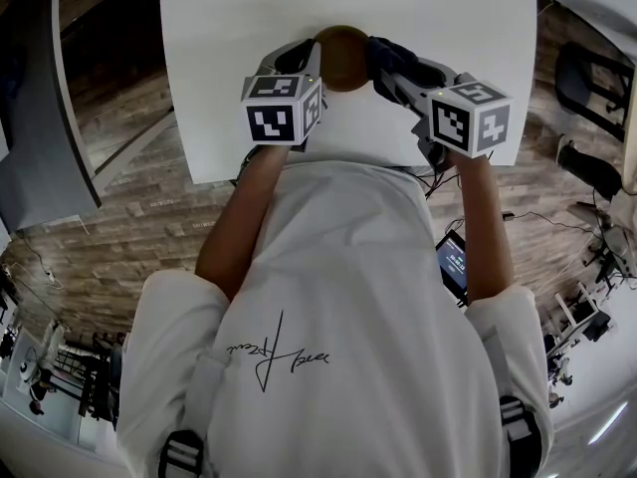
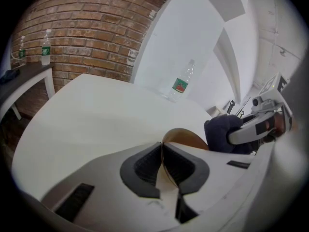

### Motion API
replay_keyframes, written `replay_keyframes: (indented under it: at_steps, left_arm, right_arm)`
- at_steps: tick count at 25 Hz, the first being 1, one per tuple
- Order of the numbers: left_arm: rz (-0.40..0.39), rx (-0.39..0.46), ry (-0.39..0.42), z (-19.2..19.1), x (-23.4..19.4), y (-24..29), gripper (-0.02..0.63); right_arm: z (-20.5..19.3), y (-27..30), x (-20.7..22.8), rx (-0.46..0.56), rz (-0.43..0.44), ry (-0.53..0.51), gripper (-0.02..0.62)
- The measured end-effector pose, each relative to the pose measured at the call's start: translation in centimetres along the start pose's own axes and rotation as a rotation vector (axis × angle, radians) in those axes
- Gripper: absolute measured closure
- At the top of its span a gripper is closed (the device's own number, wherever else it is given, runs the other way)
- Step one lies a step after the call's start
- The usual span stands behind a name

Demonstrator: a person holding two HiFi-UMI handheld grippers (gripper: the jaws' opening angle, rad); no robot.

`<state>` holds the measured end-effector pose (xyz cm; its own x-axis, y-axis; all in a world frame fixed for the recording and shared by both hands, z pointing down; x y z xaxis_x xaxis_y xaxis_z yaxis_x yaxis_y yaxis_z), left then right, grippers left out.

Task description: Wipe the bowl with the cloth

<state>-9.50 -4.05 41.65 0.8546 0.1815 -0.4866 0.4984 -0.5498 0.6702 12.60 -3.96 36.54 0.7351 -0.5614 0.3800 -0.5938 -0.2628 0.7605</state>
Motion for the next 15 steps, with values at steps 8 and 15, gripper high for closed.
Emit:
replay_keyframes:
  at_steps: [8,15]
  left_arm:
    - [0.005,-0.004,-0.003,0.08,0.2,0.12,0.601]
    - [0.003,0.0,-0.004,0.19,0.2,0.11,0.601]
  right_arm:
    - [-0.41,-0.1,-0.27,-0.006,0.016,-0.001,0.489]
    - [-0.38,0.1,-0.84,-0.01,0.025,-0.009,0.489]
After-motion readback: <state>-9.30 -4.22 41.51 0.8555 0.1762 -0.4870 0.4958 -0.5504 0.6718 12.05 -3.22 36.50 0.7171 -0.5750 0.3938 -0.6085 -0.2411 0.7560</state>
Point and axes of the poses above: the fingertips, and each gripper's own axes: y forward along the fingers, x to its right, z out of its top, the point moved 10 cm from there along -y, backward along the fingers, and after that the axes turned 9 degrees about -y, right-handed, at the moved point
